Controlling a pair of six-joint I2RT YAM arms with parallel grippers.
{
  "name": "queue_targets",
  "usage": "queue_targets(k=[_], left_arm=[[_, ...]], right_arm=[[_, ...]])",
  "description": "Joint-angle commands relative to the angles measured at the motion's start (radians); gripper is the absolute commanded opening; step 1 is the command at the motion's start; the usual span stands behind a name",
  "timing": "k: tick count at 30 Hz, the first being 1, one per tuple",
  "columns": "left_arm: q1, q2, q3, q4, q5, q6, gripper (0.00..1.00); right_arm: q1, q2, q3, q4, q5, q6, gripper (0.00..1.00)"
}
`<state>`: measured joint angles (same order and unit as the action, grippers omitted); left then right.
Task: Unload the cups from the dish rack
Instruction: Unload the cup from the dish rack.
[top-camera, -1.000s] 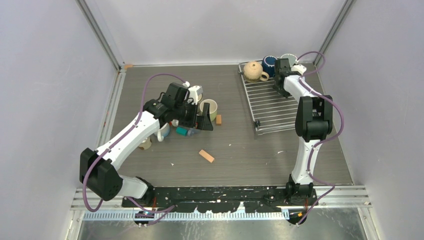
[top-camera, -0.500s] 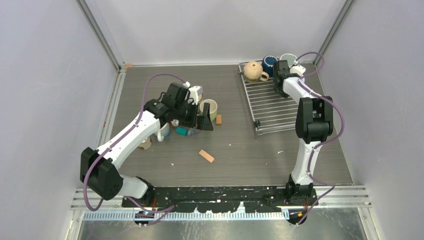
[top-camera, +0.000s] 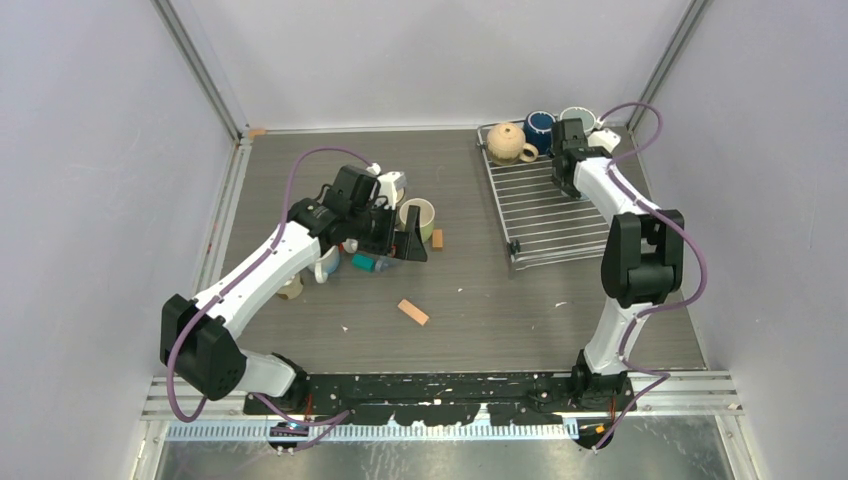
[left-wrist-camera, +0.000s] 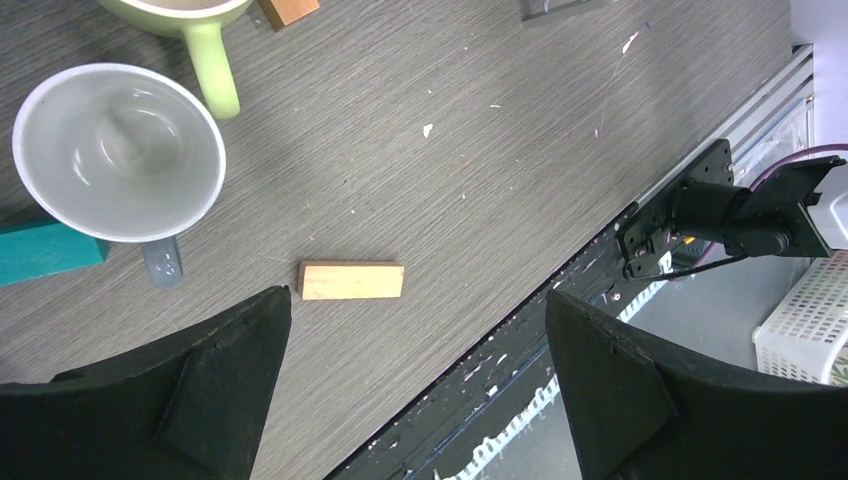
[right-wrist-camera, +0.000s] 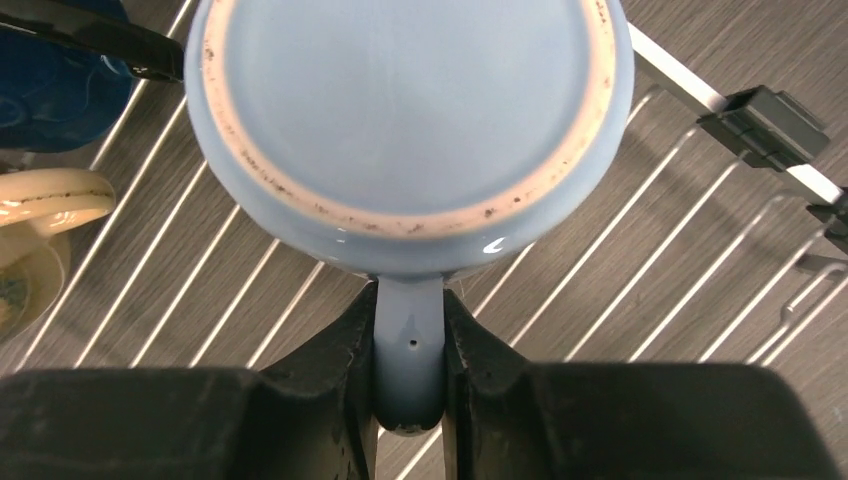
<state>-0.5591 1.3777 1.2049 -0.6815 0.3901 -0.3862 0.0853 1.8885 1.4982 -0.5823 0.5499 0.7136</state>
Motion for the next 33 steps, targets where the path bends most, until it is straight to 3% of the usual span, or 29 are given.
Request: queue_targets(k=[1, 9, 19, 33], left_arm=[[-0.004, -0.014, 0.001, 0.051, 0.029, -0.012, 1.00], [-0.002, -0.029, 0.015, 0.054, 0.021, -0.053, 1.00], [0.003, -0.054, 0.013, 0.137, 0.026, -0.232, 1.00], [0.074, -0.051, -0.075, 0.554, 0.094, -0.669, 1.00]], right_arm=[[0.004, -0.122, 0.011, 0.008, 0.014, 0.027, 0.01], [0.006, -0.196, 0.020, -0.024, -0.029, 0.029, 0.01], [0.008, -0.295, 0.035, -0.052, -0.109, 0.039, 0.01], [0.116, -0.489, -0.024, 0.004, -0.354, 0.093, 0.01]])
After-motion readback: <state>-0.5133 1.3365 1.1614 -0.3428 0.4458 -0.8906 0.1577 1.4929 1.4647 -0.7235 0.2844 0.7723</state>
